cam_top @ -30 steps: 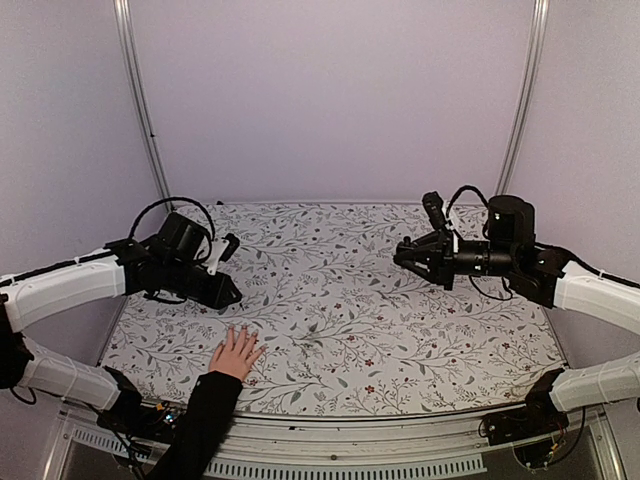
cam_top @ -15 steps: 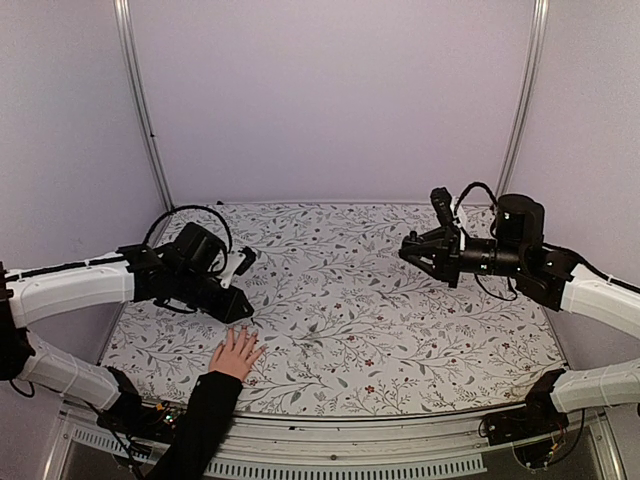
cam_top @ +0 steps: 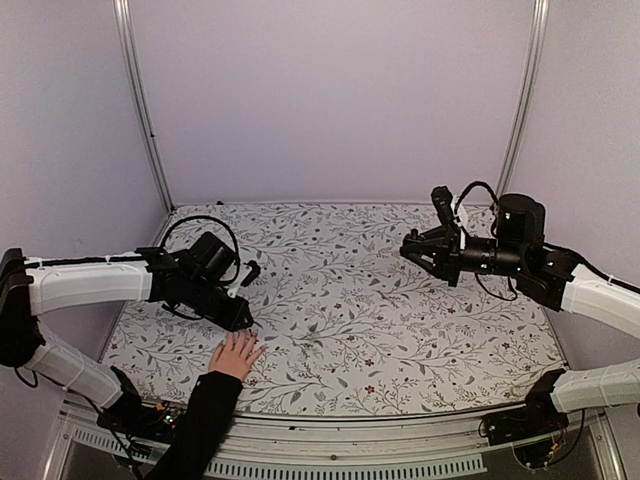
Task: Paint the nails
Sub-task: Paint the nail polish on the nail.
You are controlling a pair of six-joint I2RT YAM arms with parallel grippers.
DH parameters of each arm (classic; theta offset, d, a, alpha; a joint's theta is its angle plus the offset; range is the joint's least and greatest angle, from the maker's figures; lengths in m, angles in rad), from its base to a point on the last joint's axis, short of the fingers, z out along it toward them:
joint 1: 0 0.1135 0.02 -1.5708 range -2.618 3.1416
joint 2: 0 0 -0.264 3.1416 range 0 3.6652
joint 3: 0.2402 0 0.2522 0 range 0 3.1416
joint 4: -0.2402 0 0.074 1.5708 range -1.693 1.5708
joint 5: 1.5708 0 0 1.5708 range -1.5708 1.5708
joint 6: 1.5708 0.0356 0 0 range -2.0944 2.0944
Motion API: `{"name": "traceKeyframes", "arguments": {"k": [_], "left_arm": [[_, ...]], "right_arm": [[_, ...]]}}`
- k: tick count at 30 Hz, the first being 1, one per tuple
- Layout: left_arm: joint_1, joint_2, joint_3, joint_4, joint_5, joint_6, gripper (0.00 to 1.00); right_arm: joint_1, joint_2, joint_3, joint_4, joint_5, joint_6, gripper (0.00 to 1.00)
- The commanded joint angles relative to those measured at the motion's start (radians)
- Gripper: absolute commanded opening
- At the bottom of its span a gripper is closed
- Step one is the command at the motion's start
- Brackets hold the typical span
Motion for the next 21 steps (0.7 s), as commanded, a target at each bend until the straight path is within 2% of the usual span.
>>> {"name": "traceKeyframes", "arguments": {"k": [1, 21], "left_arm": [[0.0, 0.003, 0.048, -0.008, -0.028, -0.02, 0.0], [0.034, 0.022, 0.02, 0.051, 0.007, -0.028, 0.0]], "right_arm": [[-0.004, 0.015, 0.025, 0.024, 0.007, -0.009, 0.0], [-0.004, 0.035, 0.028, 0.017, 0.02, -0.019, 0.0]]}}
